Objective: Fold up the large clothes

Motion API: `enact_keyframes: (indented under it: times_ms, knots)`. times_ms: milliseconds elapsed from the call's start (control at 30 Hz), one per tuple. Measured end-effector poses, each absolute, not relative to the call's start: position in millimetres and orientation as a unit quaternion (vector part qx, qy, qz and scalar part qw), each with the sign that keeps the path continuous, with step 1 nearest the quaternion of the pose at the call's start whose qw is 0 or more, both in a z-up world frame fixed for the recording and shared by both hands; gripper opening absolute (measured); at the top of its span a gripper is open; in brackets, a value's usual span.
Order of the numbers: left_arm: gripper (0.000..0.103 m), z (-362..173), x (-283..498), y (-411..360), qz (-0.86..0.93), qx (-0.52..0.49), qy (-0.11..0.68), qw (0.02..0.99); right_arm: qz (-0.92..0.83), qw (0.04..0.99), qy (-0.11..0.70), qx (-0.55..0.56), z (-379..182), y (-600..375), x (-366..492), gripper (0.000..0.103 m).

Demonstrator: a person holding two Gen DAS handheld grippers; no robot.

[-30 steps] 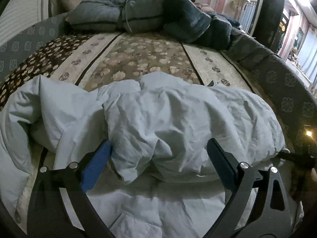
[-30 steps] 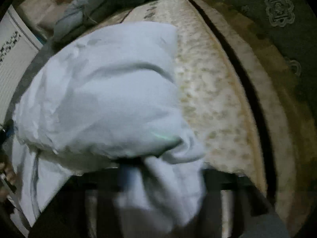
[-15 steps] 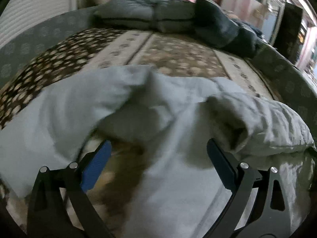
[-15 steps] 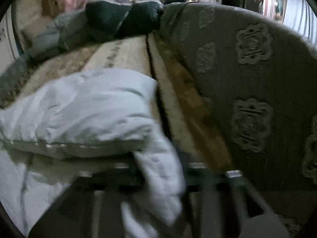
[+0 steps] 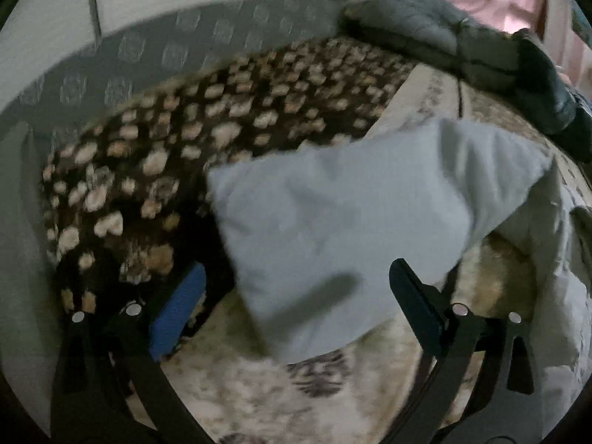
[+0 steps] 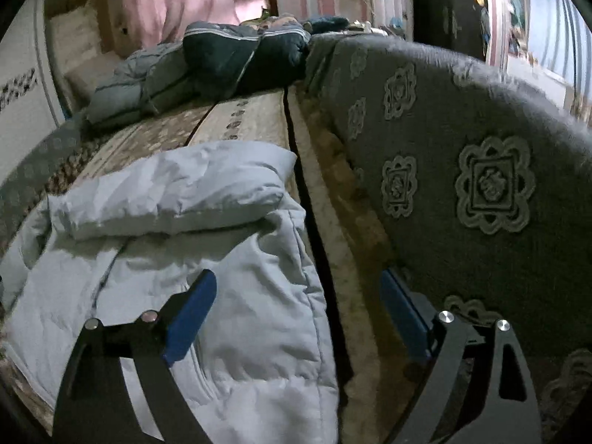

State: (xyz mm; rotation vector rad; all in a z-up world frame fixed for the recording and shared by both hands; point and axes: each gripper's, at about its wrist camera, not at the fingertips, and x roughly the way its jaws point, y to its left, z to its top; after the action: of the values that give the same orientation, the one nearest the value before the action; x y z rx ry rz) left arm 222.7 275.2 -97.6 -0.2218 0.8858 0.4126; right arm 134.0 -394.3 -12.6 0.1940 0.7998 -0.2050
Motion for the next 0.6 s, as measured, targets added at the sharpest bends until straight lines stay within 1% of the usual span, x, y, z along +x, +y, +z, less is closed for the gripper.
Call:
enact_keyframes:
  times_ms: [33,67,100,133,167,200,233,367,400,467,500,600]
  knots:
    - [0.097,-103.8,224.7,281.0,0.194,-0.118,0.434,0.872,-0.095,0.91,0.39,0.099,-11.7,-393.2,134.5,0.09]
    - [0.094,-112.0,226.8,287.8,0.182,-0.137,0.442,0.868,-0.093,0.909,0.392,0.104,-10.9,-391.9,135.9,0.09]
    - [0.064,-122.9,230.9,295.5,0.159,-0.166,0.453,0.861,-0.089,0.908,0.395,0.11,-10.3,-390.5,137.7,0.09]
    - [0.037,-129.1,235.2,298.6,0.144,-0.187,0.464,0.854,-0.083,0.907,0.396,0.115,-10.0,-389.6,138.9,0.09]
    - [0.032,-130.9,237.9,301.9,0.14,-0.203,0.466,0.85,-0.078,0.907,0.396,0.119,-8.6,-387.8,140.1,0.09]
    - [0.012,-123.9,239.6,304.0,0.138,-0.21,0.455,0.854,-0.071,0.908,0.395,0.12,-6.1,-385.5,140.4,0.09]
    - [0.006,-114.1,243.1,299.8,0.133,-0.202,0.447,0.861,-0.064,0.909,0.393,0.12,-3.1,-383.2,141.7,0.09]
    - [0.004,-39.6,254.0,273.5,0.105,-0.117,0.389,0.908,-0.049,0.921,0.37,0.116,19.6,-378.8,139.9,0.09]
    - [0.004,-10.2,257.8,261.1,0.089,-0.1,0.368,0.92,-0.048,0.923,0.364,0.116,24.3,-379.8,139.7,0.09]
    - [0.004,36.8,258.6,243.0,0.061,-0.091,0.331,0.937,-0.047,0.925,0.357,0.118,30.2,-383.1,139.7,0.09]
    - [0.004,70.1,258.3,228.6,0.039,-0.085,0.306,0.948,-0.045,0.925,0.357,0.122,30.8,-385.2,140.1,0.09]
    - [0.004,148.3,253.0,180.4,-0.029,-0.08,0.249,0.965,-0.042,0.925,0.354,0.134,32.1,-389.7,139.0,0.09]
